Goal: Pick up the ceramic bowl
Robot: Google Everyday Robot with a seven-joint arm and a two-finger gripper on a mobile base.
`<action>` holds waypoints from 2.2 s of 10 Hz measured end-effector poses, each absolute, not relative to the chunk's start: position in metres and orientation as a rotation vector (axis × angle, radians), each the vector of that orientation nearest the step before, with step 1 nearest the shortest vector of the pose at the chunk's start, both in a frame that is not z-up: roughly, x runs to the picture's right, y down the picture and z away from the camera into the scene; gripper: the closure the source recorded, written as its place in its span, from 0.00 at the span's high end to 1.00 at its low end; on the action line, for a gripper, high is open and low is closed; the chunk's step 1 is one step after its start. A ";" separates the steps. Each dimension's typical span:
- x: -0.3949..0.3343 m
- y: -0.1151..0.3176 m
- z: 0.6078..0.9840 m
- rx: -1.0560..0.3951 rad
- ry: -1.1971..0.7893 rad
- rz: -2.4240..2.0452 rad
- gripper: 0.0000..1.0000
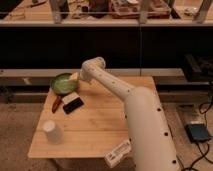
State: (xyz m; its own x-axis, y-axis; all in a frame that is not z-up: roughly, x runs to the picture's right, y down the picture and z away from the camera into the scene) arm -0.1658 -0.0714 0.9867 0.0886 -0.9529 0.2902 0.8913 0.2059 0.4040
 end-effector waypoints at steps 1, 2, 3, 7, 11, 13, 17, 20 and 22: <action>-0.169 -0.077 0.992 0.139 -0.556 -1.369 0.80; -0.168 -0.082 1.004 0.130 -0.610 -1.349 0.79; -0.168 -0.088 1.009 0.103 -0.669 -1.354 0.71; -0.173 -0.078 1.011 0.082 -0.634 -1.369 0.45; -0.180 -0.086 1.021 0.069 -0.686 -1.368 0.45; -0.179 -0.084 1.018 0.042 -0.671 -1.385 0.45; -0.174 -0.077 1.025 0.033 -0.677 -1.357 0.45; -0.181 -0.076 1.028 0.038 -0.681 -1.375 0.34; -0.175 -0.068 1.035 0.043 -0.691 -1.346 0.25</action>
State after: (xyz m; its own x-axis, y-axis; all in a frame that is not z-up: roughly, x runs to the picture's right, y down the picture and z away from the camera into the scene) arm -0.1747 -0.0680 1.0355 0.0579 -0.8999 0.4322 0.8754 0.2539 0.4114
